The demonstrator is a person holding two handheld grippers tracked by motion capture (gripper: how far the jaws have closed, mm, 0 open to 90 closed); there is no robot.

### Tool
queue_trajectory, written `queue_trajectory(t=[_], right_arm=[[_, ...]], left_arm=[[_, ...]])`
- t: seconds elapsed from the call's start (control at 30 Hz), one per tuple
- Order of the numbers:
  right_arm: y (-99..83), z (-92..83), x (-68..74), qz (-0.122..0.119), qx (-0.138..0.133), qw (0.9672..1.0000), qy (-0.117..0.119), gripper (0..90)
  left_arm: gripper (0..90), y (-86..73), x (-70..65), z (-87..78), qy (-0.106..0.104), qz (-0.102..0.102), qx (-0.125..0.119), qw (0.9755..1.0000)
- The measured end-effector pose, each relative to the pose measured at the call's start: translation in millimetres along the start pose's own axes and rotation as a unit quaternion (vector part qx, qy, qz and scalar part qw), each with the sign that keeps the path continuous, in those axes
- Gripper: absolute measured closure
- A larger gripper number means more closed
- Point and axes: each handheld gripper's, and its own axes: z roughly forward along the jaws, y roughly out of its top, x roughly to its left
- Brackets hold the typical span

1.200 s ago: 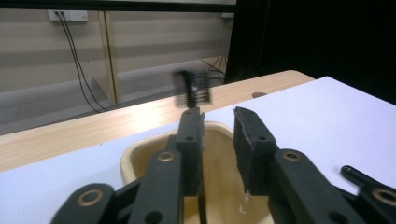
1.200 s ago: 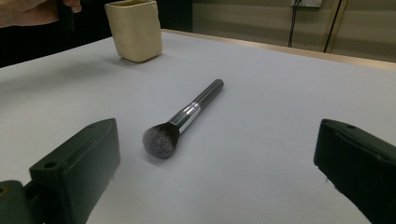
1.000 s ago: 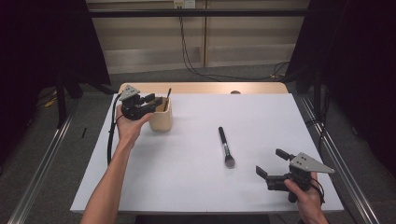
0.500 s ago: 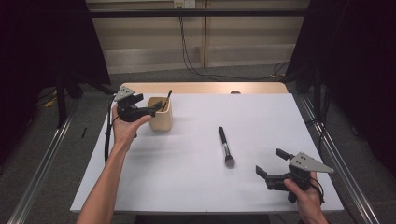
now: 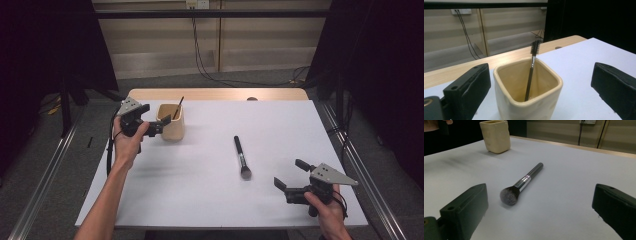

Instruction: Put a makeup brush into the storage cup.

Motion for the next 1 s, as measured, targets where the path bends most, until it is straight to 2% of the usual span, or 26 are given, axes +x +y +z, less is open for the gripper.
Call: queue_trajectory(t=[0.07, 0.17, 0.3, 0.4, 0.63, 0.9, 1.0], right_arm=[[0.0, 0.1, 0.0, 0.001, 0.0, 1.0, 0.0, 0.0], [0.0, 0.4, 0.3, -0.001, 0.0, 1.0, 0.001, 0.0], [0.1, 0.9, 0.7, -0.001, 0.001, 1.0, 0.001, 0.0], [0.0, 1.0, 0.8, 0.001, 0.001, 1.0, -0.001, 0.0], [0.0, 1.4, -0.1, 0.0, 0.002, 1.0, -0.003, 0.0], [0.1, 2.2, -0.6, 0.0, 0.002, 1.0, -0.005, 0.0], [0.2, 1.7, -0.6, -0.001, 0.002, 1.0, -0.006, 0.0]], left_arm=[[2.6, -1.4, -1.3, -3.3, -0.002, -0.005, 0.0, 1.0], [2.9, -3.2, -2.3, -8.3, 0.016, 0.007, 0.006, 0.9998], [3.0, -7.3, -3.5, -16.3, 0.02, 0.004, 0.004, 0.9998], [3.8, -10.0, -3.9, -23.9, 0.019, -0.001, -0.012, 0.9997], [3.8, -16.3, -7.5, -39.1, 0.015, 0.001, -0.01, 0.9998], [3.9, -26.1, -15.4, -61.9, 0.023, 0.009, -0.012, 0.9996], [3.9, -29.9, -19.1, -68.4, 0.021, 0.003, -0.015, 0.9997]])
